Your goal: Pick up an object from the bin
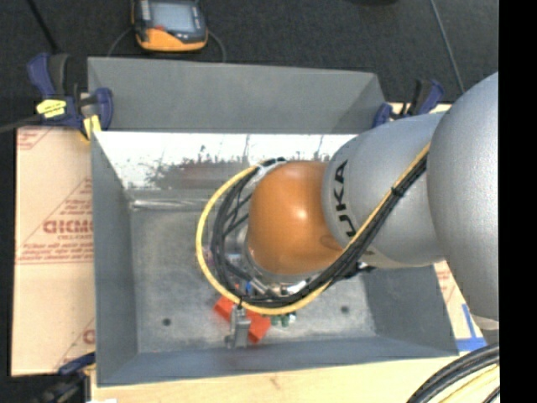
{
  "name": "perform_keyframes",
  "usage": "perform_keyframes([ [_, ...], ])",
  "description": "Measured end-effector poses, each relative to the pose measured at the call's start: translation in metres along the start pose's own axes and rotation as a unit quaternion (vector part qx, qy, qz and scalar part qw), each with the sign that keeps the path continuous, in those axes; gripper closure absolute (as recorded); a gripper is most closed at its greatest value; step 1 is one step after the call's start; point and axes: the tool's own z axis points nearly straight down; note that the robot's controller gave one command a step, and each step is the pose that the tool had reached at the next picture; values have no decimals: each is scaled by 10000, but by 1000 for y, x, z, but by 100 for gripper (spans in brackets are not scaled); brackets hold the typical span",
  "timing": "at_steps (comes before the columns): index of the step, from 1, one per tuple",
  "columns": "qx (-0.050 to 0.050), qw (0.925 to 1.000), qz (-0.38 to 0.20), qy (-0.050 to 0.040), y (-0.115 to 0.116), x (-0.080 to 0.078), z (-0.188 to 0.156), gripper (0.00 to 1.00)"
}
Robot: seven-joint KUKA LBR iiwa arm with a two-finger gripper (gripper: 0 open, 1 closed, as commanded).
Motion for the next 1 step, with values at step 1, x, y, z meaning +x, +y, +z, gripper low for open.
perform_keyframes([
  [1, 12, 9998, -180, -45, -54, -63, 53, 0],
])
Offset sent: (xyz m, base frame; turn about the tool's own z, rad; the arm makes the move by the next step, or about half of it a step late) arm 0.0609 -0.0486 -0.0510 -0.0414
